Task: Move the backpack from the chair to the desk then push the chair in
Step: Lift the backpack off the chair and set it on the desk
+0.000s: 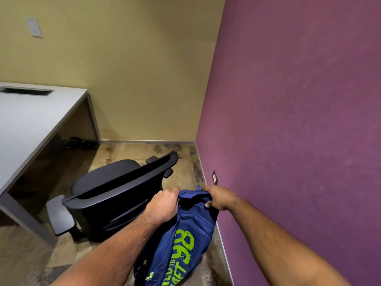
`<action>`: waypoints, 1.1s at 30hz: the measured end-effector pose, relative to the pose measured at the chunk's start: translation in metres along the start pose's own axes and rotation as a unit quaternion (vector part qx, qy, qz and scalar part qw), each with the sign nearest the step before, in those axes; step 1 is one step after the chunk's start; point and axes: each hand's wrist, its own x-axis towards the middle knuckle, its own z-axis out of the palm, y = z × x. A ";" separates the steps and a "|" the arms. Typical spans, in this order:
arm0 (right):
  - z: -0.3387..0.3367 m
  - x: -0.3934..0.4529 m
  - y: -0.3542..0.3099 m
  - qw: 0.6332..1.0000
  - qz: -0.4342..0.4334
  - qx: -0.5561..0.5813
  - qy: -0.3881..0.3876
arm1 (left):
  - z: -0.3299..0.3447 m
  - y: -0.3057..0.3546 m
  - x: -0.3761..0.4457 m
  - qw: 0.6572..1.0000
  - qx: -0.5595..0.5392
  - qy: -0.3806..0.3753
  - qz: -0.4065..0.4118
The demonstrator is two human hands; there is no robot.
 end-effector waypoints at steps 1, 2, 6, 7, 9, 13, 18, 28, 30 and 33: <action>0.003 0.000 0.001 1.000 0.004 0.001 0.012 | 0.000 -0.001 -0.001 1.000 0.000 -0.001 0.005; 0.004 -0.001 0.002 1.000 0.007 0.003 0.017 | 0.001 -0.002 -0.001 1.000 -0.002 -0.002 0.010; 0.010 -0.008 0.005 0.998 0.014 -0.022 0.056 | 0.005 -0.007 0.000 0.999 -0.011 -0.015 0.041; 0.012 -0.009 0.005 0.997 0.018 -0.031 0.075 | 0.006 -0.008 0.003 0.999 -0.016 -0.017 0.048; 0.015 -0.013 0.007 0.993 0.027 -0.041 0.108 | 0.006 -0.008 0.011 0.998 -0.032 -0.017 0.058; 0.008 -0.015 0.022 0.990 0.032 -0.026 0.135 | 0.007 -0.002 0.033 0.995 -0.059 -0.011 0.084; -0.014 0.001 0.053 0.992 0.035 0.054 0.106 | 0.011 0.009 0.072 0.991 -0.082 -0.017 0.106; -0.062 0.082 0.123 0.991 0.038 -0.024 0.123 | 0.025 0.034 0.186 0.996 -0.044 -0.028 0.074; -0.077 0.105 0.138 0.991 0.026 -0.037 0.122 | 0.026 0.036 0.213 0.998 -0.019 -0.032 0.060; -0.101 0.138 0.152 0.990 0.008 -0.055 0.129 | 0.024 0.035 0.251 0.999 0.017 -0.035 0.036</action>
